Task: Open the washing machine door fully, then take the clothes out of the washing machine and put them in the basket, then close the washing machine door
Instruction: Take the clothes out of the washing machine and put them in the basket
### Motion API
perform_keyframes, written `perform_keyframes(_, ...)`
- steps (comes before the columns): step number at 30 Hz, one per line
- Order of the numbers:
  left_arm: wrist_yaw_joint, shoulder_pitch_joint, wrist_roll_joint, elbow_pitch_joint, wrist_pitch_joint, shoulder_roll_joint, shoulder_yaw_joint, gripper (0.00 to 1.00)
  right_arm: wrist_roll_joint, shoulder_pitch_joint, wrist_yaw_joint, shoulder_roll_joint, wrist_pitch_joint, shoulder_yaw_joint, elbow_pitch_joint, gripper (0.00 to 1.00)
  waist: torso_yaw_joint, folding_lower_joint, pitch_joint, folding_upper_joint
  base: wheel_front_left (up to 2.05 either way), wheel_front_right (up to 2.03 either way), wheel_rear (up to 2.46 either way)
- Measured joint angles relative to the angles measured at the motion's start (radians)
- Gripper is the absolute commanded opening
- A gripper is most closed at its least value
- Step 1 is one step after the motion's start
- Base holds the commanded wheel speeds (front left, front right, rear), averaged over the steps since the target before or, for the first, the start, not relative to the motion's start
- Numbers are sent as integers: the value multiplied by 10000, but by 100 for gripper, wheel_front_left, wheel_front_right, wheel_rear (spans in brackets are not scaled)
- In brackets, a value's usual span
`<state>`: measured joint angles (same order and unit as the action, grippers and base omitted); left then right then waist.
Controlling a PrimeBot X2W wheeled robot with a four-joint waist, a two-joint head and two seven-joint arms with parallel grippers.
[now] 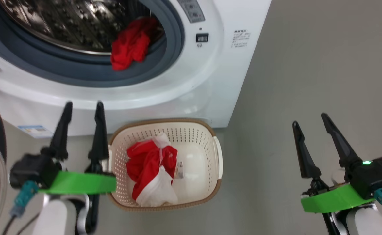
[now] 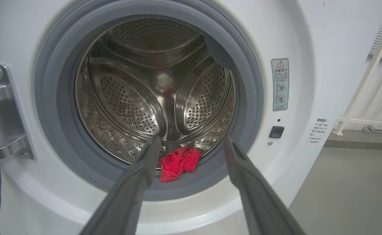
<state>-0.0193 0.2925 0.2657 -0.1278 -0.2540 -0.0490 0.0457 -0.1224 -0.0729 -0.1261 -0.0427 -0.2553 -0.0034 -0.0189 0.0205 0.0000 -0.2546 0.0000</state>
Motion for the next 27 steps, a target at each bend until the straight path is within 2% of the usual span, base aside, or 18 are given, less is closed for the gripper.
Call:
perform_keyframes(17, -345, 4156, -198, -2257, -29, -387, -163, 100, 113, -1198, 0, -21, -2, 144, 313, 100, 147, 0, -2361, 0, 0, 0, 0)
perform_keyframes(27, -481, 5976, -483, -3908, -29, -713, -226, 100, 98, -1450, 0, -46, -2, 545, 314, 100, 385, 0, -3097, 0, 0, 0, 0)
